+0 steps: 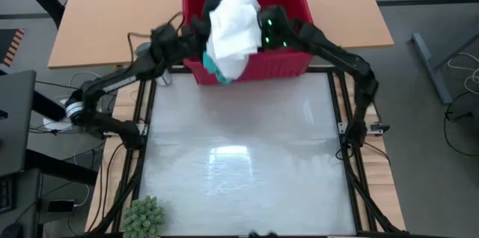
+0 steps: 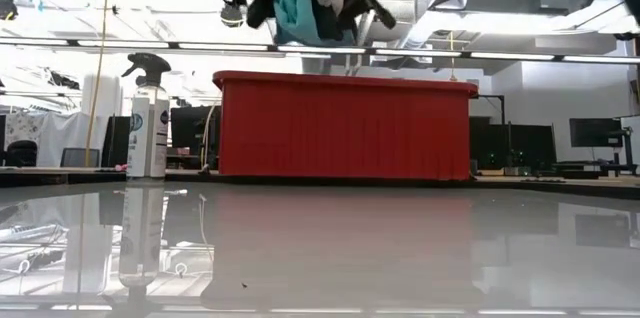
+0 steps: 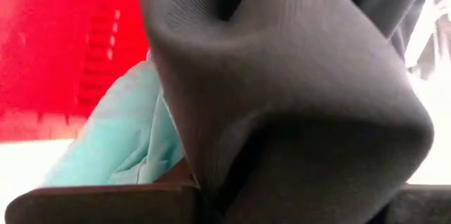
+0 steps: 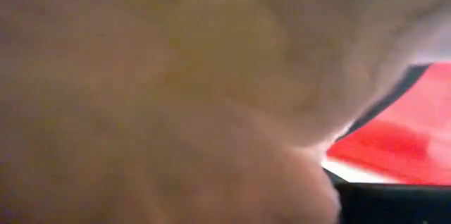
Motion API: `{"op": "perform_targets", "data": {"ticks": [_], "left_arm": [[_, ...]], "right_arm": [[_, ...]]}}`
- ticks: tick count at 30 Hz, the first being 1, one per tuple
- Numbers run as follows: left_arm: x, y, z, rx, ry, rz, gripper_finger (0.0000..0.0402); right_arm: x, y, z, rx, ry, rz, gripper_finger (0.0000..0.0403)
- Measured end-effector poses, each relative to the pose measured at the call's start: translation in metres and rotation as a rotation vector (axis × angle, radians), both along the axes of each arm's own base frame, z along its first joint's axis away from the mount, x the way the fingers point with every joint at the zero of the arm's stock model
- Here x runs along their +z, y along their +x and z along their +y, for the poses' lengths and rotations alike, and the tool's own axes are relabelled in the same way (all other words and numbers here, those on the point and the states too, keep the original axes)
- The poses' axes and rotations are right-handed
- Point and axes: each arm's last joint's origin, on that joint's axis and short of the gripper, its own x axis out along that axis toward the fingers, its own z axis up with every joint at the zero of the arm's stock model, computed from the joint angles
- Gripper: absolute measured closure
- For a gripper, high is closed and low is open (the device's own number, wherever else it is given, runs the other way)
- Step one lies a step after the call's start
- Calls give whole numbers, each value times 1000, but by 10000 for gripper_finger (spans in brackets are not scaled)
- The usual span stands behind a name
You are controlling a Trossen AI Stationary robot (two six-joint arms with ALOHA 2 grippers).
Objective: Fold laundry
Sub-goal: Put the stacked folded clothes into the red laundry bin
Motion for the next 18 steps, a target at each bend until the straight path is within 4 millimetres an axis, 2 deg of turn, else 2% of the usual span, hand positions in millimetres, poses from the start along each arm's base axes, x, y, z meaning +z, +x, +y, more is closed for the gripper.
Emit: {"op": "perform_targets", "data": {"ticks": [4,6,12,18], "left_arm": [[-8,10,50,40,-45,11,321],[-13,15,77,50,-67,11,321],[-46,35,160,-31,-109,42,321],[-83,56,212,-45,-133,68,321]], "right_arm": [[-3,5,-46,-43,10,37,345],[-16,1,-72,-52,37,2,346],[-56,-32,-145,-90,92,21,346],[-90,-61,-196,-85,97,53,346]]}}
